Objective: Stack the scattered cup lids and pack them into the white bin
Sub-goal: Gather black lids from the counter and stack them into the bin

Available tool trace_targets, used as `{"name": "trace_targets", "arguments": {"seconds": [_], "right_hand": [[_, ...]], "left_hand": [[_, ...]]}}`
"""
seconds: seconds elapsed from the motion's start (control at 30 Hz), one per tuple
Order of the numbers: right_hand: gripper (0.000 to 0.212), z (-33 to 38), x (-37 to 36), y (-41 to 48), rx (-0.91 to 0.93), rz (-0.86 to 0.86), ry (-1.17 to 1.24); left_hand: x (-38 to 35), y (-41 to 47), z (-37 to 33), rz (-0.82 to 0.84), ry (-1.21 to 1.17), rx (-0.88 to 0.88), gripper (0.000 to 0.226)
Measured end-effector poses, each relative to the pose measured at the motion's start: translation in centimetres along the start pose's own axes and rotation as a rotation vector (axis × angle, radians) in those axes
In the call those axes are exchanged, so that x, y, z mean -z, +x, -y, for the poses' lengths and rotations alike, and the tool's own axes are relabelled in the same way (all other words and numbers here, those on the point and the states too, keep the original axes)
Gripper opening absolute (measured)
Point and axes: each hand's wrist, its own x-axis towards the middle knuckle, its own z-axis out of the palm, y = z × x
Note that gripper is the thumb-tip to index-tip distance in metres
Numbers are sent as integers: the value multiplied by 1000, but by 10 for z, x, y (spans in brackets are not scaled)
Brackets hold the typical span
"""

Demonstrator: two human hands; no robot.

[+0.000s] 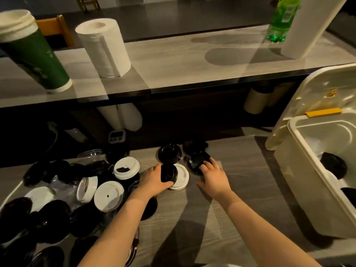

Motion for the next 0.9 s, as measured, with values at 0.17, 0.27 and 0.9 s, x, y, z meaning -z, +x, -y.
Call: {"name": "trace_targets", "arguments": {"seconds": [0.17,0.27,0.9], "right_hand": [[36,-6,-17,-17,38,-245,61],[19,-5,-15,-21,78,-280,127],[20,32,68,-30,-254,-391,1552]], "left_hand": [[-5,-1,3,-31,72,-26,94],[-5,-3,2,-80,47,-51,90],[24,-43,-24,-286,-1044,-72,46]]}}
